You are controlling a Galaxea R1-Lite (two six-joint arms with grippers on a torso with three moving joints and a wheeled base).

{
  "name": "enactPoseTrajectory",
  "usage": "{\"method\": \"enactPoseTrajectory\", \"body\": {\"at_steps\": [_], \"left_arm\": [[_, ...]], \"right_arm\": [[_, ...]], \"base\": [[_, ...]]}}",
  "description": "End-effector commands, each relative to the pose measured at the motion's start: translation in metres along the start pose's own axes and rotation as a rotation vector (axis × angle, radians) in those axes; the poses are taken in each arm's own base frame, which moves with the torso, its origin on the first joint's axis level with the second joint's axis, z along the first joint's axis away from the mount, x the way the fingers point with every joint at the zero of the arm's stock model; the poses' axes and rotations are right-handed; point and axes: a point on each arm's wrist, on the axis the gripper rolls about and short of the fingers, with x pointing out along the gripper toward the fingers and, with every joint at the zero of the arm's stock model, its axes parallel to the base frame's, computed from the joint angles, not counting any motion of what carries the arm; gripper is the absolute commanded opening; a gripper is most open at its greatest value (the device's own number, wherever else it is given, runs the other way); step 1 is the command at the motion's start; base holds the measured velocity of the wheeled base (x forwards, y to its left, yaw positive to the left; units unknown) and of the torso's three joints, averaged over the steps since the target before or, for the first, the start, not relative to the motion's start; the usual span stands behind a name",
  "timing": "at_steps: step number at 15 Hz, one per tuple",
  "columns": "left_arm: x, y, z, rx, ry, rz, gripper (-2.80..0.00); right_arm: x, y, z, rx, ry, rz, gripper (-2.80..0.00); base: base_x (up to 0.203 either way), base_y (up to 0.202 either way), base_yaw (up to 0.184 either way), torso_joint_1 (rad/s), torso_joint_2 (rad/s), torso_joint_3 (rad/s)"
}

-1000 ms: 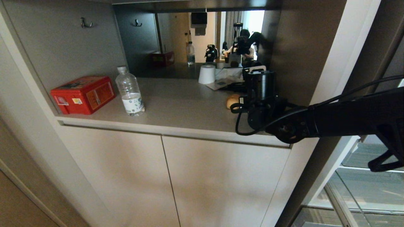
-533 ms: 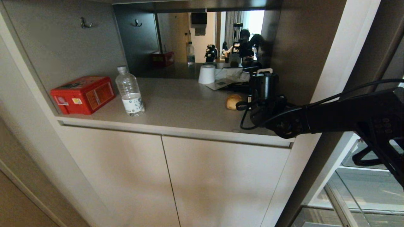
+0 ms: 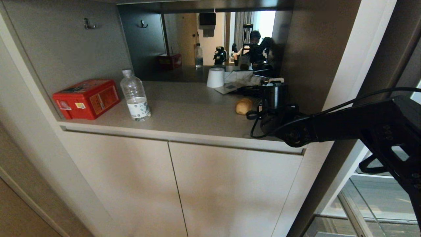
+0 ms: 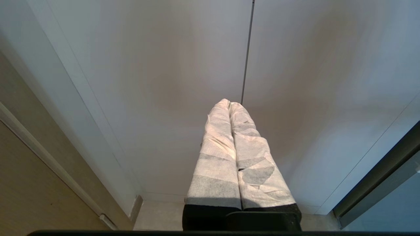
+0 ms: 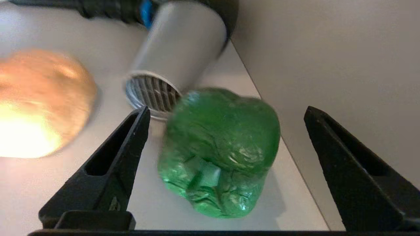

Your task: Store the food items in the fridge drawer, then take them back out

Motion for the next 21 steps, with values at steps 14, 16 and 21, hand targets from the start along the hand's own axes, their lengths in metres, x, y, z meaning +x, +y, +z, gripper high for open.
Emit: {"method": "enactPoseTrajectory", "body": {"at_steps": [14,16,21], "left_arm": [[0.0,0.0,0.0,0.001,0.002,0.0,-2.8],[0.0,0.0,0.0,-0.001,0.002,0.001,-2.8],[0.0,0.0,0.0,0.0,0.002,0.001,-2.8]], "right_arm": [[0.01,-0.005,-0.027,0.004,0.053,-0.024,0.0],[0.013,-0.004,-0.029,0.01,0.049,-0.025,0.0],[0.014,-0.003,-0.03,0.014,0.045,-0.025,-2.8]], "base": [[0.0,0.0,0.0,0.0,0.0,0.0],[0.0,0.0,0.0,0.0,0.0,0.0],[0.0,0.0,0.0,0.0,0.0,0.0]]}}
